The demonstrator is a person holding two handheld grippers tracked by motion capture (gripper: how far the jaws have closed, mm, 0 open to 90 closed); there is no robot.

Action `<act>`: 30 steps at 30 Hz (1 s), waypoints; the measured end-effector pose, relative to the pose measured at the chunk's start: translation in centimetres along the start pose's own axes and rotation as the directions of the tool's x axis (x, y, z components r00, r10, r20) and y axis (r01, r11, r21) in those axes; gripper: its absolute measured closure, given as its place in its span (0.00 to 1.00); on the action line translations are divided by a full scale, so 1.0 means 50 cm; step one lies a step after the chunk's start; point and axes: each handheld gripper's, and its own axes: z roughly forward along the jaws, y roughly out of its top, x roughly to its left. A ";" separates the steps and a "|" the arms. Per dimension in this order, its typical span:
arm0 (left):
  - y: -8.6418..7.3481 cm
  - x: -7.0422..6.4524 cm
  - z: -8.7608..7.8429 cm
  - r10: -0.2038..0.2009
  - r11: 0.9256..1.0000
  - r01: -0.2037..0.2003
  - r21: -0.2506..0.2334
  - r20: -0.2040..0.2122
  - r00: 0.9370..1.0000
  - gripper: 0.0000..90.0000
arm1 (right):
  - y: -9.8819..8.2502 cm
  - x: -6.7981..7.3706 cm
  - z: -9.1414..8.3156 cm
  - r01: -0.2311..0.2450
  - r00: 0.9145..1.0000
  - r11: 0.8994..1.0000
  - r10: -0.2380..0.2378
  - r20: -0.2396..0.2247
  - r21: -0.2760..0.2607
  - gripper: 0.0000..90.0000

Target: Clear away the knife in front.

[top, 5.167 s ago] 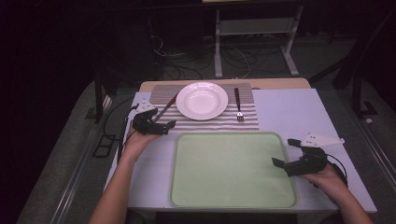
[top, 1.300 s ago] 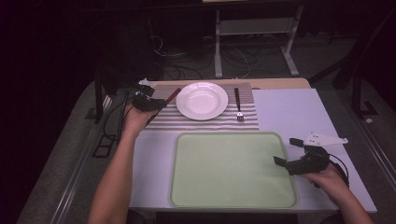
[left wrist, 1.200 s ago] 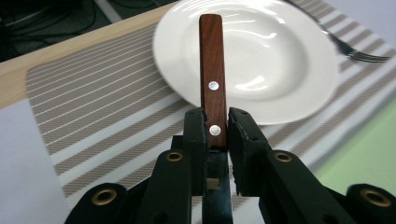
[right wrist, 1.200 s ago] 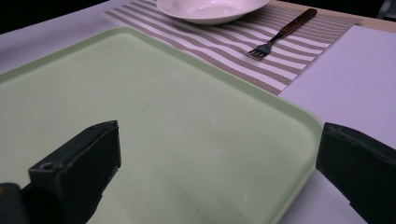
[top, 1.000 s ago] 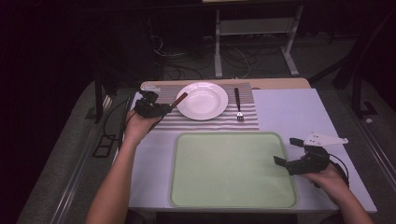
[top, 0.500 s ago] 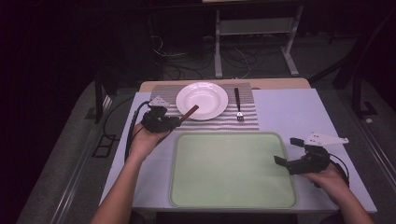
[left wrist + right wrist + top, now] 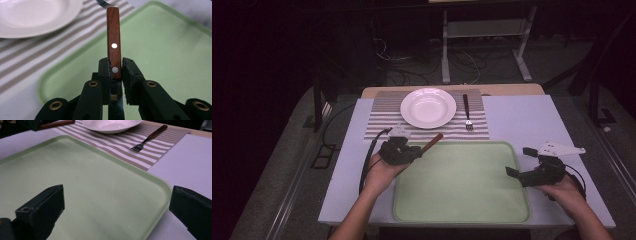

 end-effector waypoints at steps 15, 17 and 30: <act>-0.044 -0.036 0.081 0.004 0.994 -0.002 0.109 -0.017 1.000 0.86 | 0.000 0.003 0.000 0.019 1.000 1.000 -0.019 -0.004 0.004 0.00; -0.046 -0.032 0.082 0.002 0.993 0.000 0.114 -0.021 1.000 0.86 | 0.000 0.004 0.000 0.021 1.000 1.000 -0.021 -0.004 0.006 0.00; -0.039 -0.025 0.069 -0.011 0.999 0.010 0.050 0.016 1.000 0.91 | -0.001 0.002 0.001 0.029 1.000 1.000 -0.029 -0.011 0.005 0.00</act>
